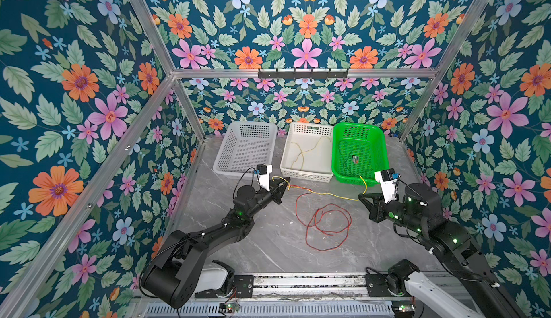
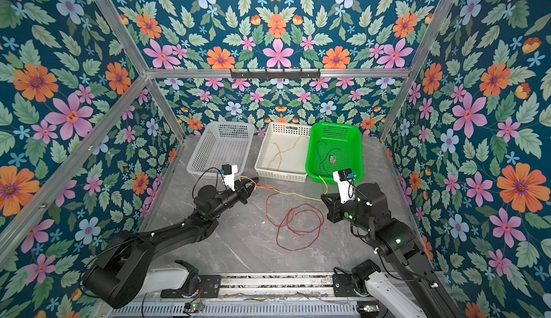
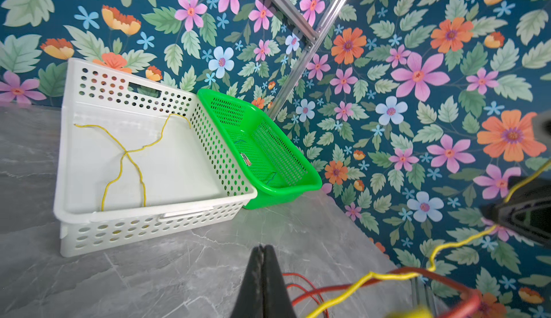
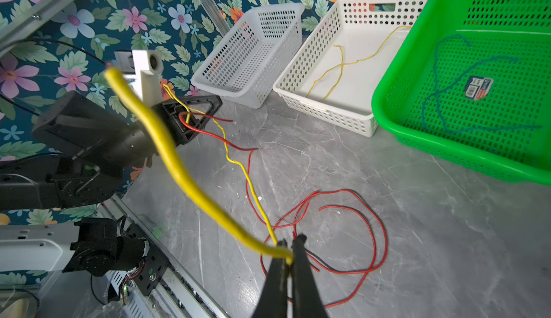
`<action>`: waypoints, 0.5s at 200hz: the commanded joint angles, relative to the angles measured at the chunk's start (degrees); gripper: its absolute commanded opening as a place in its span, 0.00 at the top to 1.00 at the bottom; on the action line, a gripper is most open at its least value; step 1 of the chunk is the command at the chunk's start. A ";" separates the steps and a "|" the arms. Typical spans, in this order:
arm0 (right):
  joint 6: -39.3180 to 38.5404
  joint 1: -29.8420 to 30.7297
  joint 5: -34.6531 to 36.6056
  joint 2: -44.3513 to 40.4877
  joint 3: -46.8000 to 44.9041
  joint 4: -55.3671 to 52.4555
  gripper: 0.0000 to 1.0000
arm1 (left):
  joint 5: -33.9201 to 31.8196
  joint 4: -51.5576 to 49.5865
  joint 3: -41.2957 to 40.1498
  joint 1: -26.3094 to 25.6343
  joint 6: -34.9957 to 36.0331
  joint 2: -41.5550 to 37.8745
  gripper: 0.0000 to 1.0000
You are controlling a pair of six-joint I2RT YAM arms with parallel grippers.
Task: Untangle and sort cables by color
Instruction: Untie the cable from multiple cables.
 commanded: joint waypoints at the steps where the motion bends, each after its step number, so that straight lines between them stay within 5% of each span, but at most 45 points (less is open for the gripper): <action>1: 2.42 -0.13 2.01 -0.53 -2.84 1.65 1.00 | -4.59 3.90 -0.03 0.62 -6.29 -0.69 1.00; 46: 4.04 -0.10 9.05 0.55 -7.55 -1.65 1.00 | -4.03 6.40 1.69 2.00 -10.22 -2.69 1.00; 100: 5.56 -0.09 8.60 4.14 -13.78 3.58 1.00 | -1.15 6.75 5.57 3.67 -13.21 -3.72 1.00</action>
